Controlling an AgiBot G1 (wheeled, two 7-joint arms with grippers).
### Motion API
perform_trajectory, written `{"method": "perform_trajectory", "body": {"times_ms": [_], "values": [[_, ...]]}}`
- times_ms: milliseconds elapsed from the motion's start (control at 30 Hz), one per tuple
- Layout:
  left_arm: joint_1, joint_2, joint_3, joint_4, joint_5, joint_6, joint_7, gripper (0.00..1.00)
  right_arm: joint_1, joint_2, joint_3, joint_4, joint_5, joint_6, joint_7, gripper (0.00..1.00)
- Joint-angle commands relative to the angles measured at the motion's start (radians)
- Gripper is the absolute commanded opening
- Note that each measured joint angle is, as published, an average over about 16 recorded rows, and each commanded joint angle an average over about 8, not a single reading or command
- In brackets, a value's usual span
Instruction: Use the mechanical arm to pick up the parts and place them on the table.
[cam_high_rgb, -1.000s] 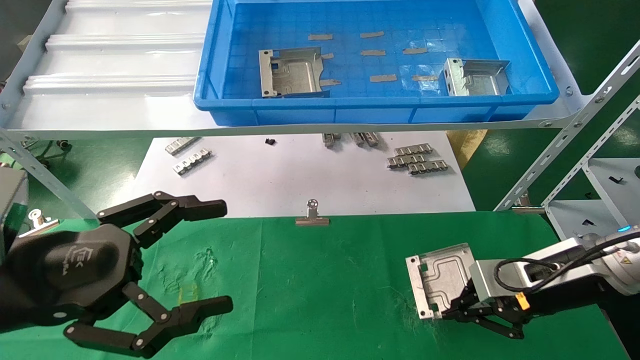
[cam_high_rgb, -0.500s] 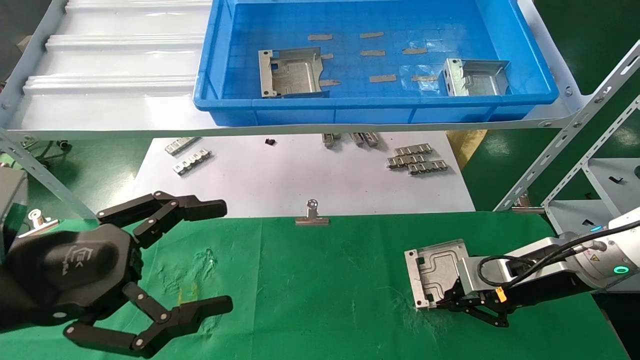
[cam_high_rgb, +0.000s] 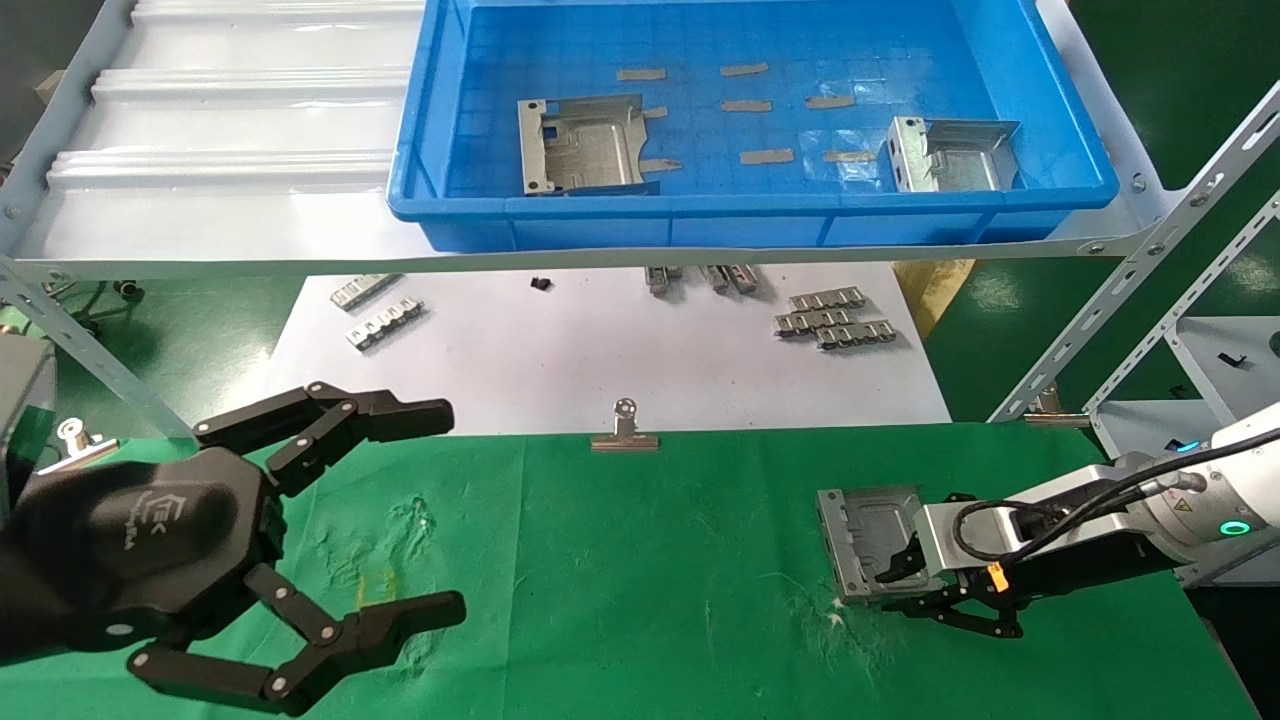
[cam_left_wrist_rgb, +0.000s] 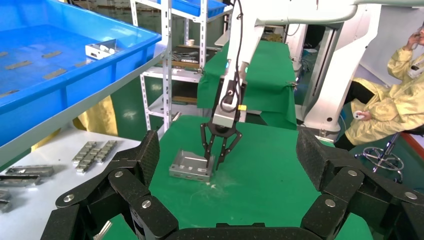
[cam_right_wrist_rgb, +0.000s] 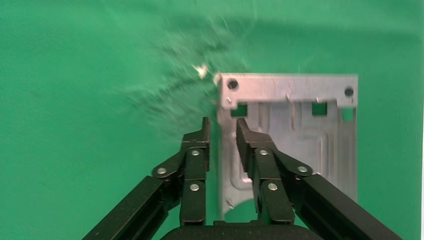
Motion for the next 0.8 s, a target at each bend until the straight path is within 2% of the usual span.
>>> {"method": "perform_trajectory", "body": {"times_ms": [33,200,467,600,800], "values": [[0.000,0.000,0.000,0.000,0.000,0.000,0.000,1.00,0.009,0.003,0.002,0.003,0.002,-0.011,-0.001,1.00],[0.000,0.000,0.000,0.000,0.000,0.000,0.000,1.00,0.023,0.044,0.034,0.036,0.064,-0.061,0.022,1.00],[0.000,0.000,0.000,0.000,0.000,0.000,0.000,1.00,-0.014,0.109,0.115,0.048,0.218,-0.138,0.071,1.00],[0.000,0.000,0.000,0.000,0.000,0.000,0.000,1.00,-0.023,0.119,0.129,0.045,0.242,-0.145,0.075,1.00],[0.000,0.000,0.000,0.000,0.000,0.000,0.000,1.00,-0.017,0.110,0.117,0.049,0.223,-0.136,0.070,1.00]]}}
